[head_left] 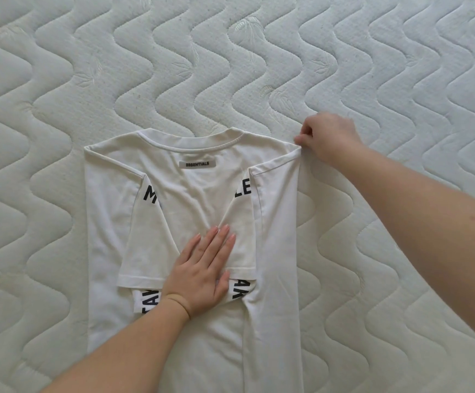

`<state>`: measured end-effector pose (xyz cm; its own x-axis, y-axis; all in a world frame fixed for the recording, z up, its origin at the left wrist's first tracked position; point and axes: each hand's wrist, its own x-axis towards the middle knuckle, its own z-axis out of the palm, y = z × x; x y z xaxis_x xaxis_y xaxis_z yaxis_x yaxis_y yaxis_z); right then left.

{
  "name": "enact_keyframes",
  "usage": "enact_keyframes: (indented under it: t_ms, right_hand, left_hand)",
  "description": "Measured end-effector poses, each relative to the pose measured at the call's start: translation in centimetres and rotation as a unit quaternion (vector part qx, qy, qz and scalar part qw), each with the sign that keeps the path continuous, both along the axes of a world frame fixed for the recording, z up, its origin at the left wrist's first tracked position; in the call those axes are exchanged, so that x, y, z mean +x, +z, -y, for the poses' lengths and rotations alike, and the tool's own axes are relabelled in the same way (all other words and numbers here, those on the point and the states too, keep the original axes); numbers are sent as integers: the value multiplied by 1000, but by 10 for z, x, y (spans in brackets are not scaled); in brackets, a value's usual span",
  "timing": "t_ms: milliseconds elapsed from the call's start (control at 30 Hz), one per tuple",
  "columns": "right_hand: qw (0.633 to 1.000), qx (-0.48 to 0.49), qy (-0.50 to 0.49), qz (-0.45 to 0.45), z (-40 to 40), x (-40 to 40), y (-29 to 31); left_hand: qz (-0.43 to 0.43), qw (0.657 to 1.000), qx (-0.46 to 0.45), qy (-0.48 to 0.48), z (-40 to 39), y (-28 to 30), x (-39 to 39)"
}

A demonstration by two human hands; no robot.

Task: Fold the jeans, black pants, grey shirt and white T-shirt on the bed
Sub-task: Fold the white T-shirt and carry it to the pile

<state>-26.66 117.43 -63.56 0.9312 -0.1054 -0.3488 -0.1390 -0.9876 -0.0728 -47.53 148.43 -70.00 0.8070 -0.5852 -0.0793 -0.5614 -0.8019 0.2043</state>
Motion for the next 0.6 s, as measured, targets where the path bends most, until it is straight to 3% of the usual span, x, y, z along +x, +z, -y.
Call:
enact_keyframes:
  t_ms: [100, 200, 300, 400, 600]
  right_hand:
    - [976, 88, -109, 167, -10, -34, 2]
    - [947, 134, -58, 285, -46, -86, 1]
    - [976, 95, 44, 191, -81, -119, -17]
    - [996, 35, 40, 72, -85, -115, -39]
    - [997, 21, 57, 56, -67, -85, -49]
  left_hand:
    - [-1, 1000, 4, 0, 0, 0, 0]
    - [-3, 1000, 4, 2, 0, 0, 0]
    - [-1, 1000, 2, 2, 1, 2, 0]
    - [3, 1000, 1, 0, 1, 0, -1]
    - [-4, 1000, 2, 0, 2, -1, 0]
